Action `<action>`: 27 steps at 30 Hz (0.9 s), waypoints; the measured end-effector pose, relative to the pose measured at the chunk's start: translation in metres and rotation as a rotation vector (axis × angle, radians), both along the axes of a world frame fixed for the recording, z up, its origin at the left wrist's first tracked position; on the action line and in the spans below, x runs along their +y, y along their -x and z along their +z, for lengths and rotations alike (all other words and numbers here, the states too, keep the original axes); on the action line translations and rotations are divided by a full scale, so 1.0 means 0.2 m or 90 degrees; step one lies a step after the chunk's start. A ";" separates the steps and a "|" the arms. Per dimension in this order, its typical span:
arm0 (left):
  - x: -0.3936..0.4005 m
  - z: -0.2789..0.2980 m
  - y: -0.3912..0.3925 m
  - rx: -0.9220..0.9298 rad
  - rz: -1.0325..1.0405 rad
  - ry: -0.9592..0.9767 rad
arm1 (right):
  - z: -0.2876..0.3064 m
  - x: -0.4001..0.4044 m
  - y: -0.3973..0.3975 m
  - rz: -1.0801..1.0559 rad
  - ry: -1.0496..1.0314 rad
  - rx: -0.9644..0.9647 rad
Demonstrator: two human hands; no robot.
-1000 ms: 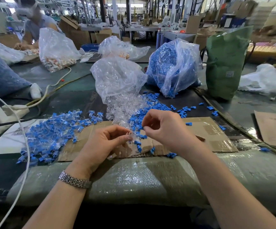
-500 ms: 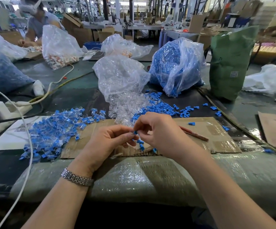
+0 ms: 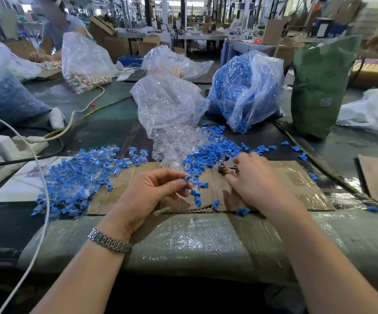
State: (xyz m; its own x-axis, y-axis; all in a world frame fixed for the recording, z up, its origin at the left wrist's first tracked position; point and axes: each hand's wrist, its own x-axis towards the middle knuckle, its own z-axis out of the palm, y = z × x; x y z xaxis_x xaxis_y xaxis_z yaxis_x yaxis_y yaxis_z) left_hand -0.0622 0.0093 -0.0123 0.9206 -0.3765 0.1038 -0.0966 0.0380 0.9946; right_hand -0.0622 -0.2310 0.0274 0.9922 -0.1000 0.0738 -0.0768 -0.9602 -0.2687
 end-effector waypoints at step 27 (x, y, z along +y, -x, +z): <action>-0.01 0.06 0.01 0.064 0.166 0.154 | 0.16 0.22 0.09 0.238 -0.422 0.331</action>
State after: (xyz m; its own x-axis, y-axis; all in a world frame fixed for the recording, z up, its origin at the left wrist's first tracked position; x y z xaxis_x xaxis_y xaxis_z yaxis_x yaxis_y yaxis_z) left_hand -0.0644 0.0069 -0.0009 0.9925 -0.1035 0.0654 -0.0364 0.2606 0.9648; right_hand -0.0804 -0.1874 0.0602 0.8607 0.3716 -0.3480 -0.0575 -0.6082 -0.7917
